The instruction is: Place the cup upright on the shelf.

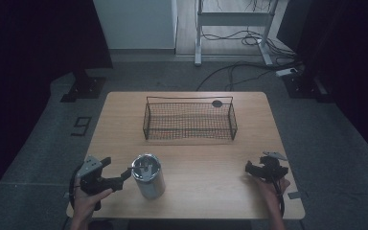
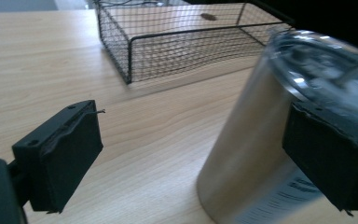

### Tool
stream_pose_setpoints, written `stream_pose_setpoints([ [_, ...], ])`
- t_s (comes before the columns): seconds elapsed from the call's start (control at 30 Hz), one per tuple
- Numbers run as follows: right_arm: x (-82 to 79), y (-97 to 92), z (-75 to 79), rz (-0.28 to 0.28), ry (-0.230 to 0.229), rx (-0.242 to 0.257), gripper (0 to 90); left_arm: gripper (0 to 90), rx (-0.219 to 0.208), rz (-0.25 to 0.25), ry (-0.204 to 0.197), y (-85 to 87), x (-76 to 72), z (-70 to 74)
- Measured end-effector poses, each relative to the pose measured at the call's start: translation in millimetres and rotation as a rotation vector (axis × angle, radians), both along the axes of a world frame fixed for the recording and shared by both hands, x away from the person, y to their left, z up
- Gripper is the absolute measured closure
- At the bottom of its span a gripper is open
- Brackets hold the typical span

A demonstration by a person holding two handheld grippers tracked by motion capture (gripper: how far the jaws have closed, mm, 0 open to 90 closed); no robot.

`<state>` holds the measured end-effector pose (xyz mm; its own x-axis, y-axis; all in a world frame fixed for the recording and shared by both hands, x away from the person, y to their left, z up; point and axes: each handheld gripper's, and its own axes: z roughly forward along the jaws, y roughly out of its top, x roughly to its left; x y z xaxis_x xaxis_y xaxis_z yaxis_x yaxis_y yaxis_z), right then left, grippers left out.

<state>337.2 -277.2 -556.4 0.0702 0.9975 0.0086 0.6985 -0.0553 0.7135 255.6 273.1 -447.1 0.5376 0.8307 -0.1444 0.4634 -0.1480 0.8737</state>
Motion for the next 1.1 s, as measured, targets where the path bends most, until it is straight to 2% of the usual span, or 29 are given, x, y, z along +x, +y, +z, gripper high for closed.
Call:
stream_pose_setpoints([
  [0.13,0.0,0.0,0.0,0.0,0.0,0.0,0.0,3.8,-0.01,-0.047,-0.02,-2.3,-5.8,5.5],
  [0.27,0.0,0.0,0.0,0.0,0.0,0.0,0.0,2.0,0.003,-0.103,-0.027,-7.5,-10.0,8.5],
  [0.33,0.0,0.0,0.0,0.0,0.0,0.0,0.0,1.5,-0.004,-0.133,-0.03,-10.8,-11.3,9.3],
  [0.43,0.0,0.0,0.0,0.0,0.0,0.0,0.0,0.7,-0.003,-0.169,-0.027,-18.7,-11.7,8.6],
  [0.5,0.0,0.0,0.0,0.0,0.0,0.0,0.0,0.0,0.014,-0.184,-0.021,-25.4,-10.4,6.4],
  [0.57,0.2,0.1,-0.1,-0.001,-0.002,0.0,0.0,0.0,-0.002,-0.202,-0.018,-30.4,-9.1,4.6],
  [0.9,0.8,0.2,-0.1,-0.002,-0.001,0.001,0.0,0.0,-0.013,-0.224,-0.027,-44.8,-9.3,3.3],
  [1.03,0.8,0.2,-0.1,-0.002,-0.001,0.001,0.0,0.0,0.01,-0.231,-0.013,-52.5,-8.3,0.2],
  [1.1,0.8,0.1,-0.1,-0.002,-0.001,0.001,0.0,0.0,0.007,-0.236,-0.012,-55.5,-7.8,-0.9],
])
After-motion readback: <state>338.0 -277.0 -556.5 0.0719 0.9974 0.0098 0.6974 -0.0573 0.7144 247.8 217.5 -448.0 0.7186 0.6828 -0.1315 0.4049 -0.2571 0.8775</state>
